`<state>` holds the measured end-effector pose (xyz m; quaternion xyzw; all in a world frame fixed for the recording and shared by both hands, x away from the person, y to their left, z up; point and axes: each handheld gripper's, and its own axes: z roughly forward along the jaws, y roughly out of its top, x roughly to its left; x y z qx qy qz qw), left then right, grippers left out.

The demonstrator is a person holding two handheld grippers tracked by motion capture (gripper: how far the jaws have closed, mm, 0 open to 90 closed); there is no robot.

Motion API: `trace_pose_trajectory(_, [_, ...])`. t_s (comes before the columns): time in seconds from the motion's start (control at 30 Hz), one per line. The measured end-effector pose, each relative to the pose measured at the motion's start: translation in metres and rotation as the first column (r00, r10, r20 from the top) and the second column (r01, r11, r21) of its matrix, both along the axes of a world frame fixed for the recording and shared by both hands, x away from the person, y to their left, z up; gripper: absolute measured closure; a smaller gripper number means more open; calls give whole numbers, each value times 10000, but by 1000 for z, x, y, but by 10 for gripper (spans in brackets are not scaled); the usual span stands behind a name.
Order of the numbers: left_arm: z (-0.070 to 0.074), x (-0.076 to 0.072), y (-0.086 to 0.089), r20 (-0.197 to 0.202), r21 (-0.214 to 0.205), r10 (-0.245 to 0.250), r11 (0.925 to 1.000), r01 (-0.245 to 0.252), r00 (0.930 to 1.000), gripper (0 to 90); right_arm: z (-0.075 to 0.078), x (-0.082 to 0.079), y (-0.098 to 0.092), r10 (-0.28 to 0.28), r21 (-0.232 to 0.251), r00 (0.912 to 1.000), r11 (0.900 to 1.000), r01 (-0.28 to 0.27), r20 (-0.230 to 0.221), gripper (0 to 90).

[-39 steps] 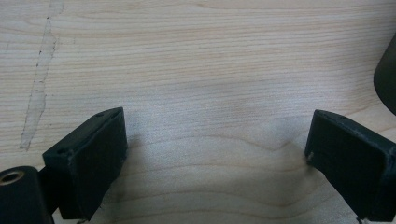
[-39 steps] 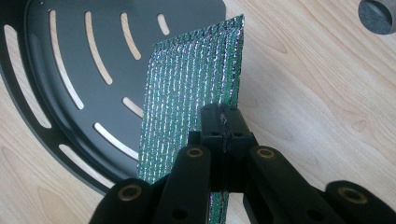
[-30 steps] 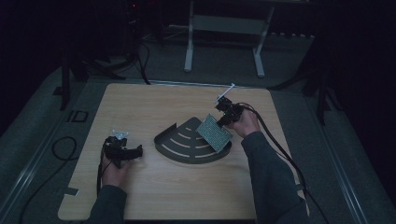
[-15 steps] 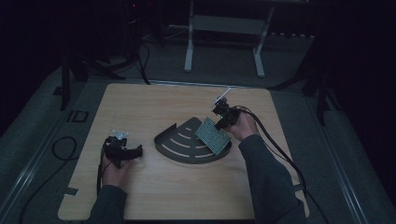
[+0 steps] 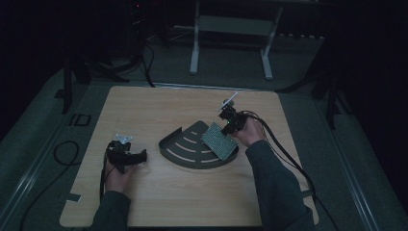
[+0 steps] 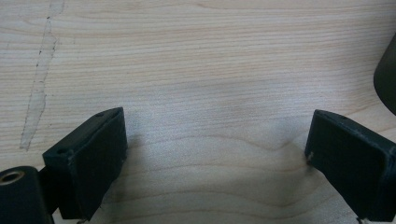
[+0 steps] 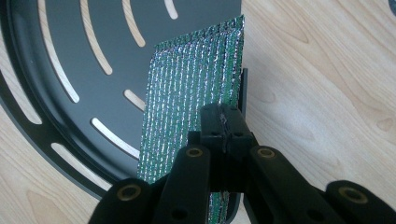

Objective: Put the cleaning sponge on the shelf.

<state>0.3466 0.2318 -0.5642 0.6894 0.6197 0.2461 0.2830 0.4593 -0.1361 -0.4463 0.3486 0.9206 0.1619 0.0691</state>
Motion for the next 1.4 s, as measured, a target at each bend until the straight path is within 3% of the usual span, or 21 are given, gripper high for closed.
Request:
trace_pose_trajectory(1.3, [0, 0, 0, 2, -2, 3, 10000, -3, 10000, 60, -5, 0, -3, -76, 52, 9997, 10000, 77, -225, 892])
trace_pose_trajectory(1.4, [0, 0, 0, 2, 1, 2, 10000, -2, 10000, 60, -4, 0, -3, -85, 88, 9997, 9999, 87, -213, 830])
